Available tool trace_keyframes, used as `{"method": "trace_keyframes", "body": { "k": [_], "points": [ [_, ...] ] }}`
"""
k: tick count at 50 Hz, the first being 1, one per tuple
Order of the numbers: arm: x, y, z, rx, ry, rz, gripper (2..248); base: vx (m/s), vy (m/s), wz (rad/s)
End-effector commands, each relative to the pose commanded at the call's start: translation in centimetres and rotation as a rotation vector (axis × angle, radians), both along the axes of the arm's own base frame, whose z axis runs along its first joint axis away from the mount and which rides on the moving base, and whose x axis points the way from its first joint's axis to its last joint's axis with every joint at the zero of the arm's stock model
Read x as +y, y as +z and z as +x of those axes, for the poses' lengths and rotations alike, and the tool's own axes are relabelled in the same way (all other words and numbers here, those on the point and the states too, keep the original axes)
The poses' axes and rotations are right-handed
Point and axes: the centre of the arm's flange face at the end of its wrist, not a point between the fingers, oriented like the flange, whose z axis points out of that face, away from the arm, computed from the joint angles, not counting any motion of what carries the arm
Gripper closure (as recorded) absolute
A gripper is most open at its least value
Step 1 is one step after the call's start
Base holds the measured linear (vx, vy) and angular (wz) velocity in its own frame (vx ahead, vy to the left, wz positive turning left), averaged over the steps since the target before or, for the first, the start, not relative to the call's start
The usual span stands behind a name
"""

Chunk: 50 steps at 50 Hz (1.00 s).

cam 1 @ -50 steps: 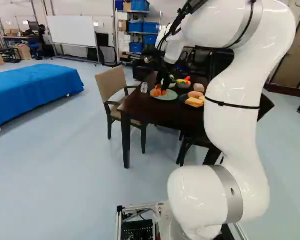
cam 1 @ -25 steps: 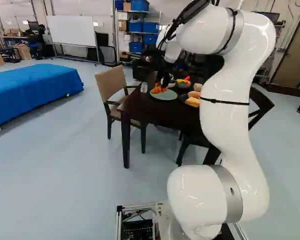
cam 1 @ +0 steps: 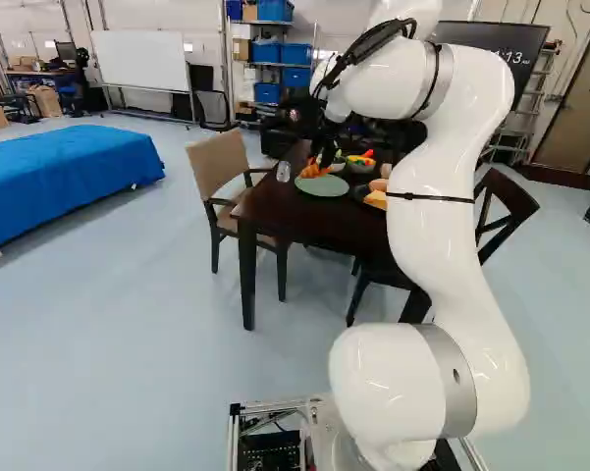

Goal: Move the croissant to the empty plate

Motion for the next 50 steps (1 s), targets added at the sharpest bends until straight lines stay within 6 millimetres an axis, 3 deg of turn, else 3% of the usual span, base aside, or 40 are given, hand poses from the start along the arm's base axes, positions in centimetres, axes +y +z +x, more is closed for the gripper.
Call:
{"method": "trace_keyframes", "body": {
  "k": [19, 37, 50],
  "points": [
    [-1.2, -2.7, 3.5, -0.005, -0.011, -0.001, 154, 0.000, 0.000, 0.000],
    [-1.3, -5.3, 4.2, 0.026, -0.012, 0.003, 154, 0.000, 0.000, 0.000],
    [-2.0, -6.6, 5.9, 0.016, -0.017, 0.002, 154, 0.000, 0.000, 0.000]
  ]
}}
